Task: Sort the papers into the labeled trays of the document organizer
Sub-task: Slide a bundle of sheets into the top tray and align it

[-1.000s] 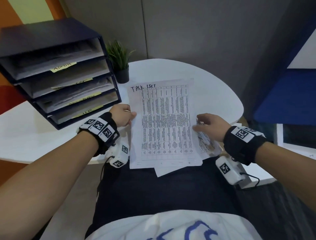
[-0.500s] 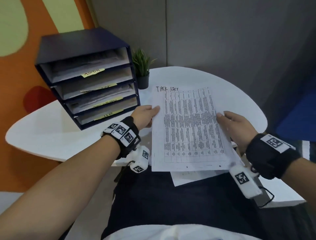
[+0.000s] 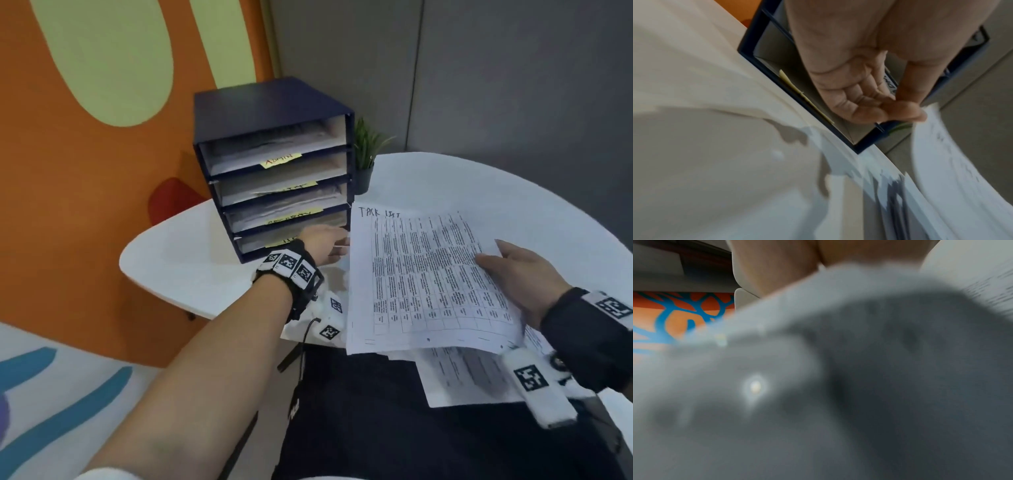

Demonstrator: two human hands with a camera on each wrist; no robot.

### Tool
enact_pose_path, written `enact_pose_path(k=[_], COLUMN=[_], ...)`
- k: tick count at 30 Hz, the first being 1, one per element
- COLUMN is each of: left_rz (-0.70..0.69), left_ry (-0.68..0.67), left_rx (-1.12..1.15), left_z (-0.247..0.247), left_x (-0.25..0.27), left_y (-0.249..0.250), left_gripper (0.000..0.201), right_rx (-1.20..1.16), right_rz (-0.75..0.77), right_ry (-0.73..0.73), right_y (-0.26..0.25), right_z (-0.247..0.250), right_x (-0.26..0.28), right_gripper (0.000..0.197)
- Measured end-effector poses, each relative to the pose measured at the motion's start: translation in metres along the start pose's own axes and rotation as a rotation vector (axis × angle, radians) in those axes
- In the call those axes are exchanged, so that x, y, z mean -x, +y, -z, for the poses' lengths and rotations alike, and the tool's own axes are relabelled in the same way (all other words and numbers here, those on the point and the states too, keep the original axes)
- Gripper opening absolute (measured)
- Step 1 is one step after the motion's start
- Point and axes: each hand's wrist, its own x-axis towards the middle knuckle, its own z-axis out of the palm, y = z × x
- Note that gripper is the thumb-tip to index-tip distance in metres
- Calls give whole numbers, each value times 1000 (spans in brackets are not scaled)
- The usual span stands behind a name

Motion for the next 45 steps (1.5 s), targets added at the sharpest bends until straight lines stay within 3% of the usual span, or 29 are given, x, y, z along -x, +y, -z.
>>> enact_pose_path(k=[4, 7, 8, 10, 13, 16, 20, 25, 35, 40, 43, 45], left_rz=[-74, -255, -328, -443, -444, -332, -264, -339, -352, -384, -462, -468], left_ry=[167, 363, 422, 478, 544, 608, 620, 678, 614, 589, 616, 617], left_rx=[45, -96, -236, -588, -823, -819, -853, -777, -604, -560, -382, -341], left_z=[23, 36, 40, 45, 49, 58, 70, 72, 92, 111, 123, 127], left_x=[-16, -21, -18, -13, -13, -17, -20, -15, -10, -4, -12, -15], left_y=[-2, -4, -4, -3, -1, -3, -9, -4, -7, -3, -7, -10], left_gripper=[7, 6, 12, 44, 80, 86, 74, 52, 55, 37, 60, 58], right_rx=[-27, -48, -55, -36, 5, -16, -35, -44, -70, 119, -5, -81], right_rz=[-24, -14, -10, 2, 23, 32, 41, 39, -21, -29, -141, -153], right_ry=[-12, -19, -9, -21, -66, -117, -131, -142, -200, -243, -315, -352], right_y=[-7, -16, -20, -27, -39, -51, -61, -68, -95, -101, -102, -101], right_z=[-7, -16, -19, -25, -33, -42, -53, -61, -93, -113, -127, -138], right_x=[-2, -1, -1, -1, -3, -4, -6, -11, -48, -70, -72, -72], right_gripper=[18, 22, 25, 26, 21, 21, 24, 27, 28, 29, 39, 42])
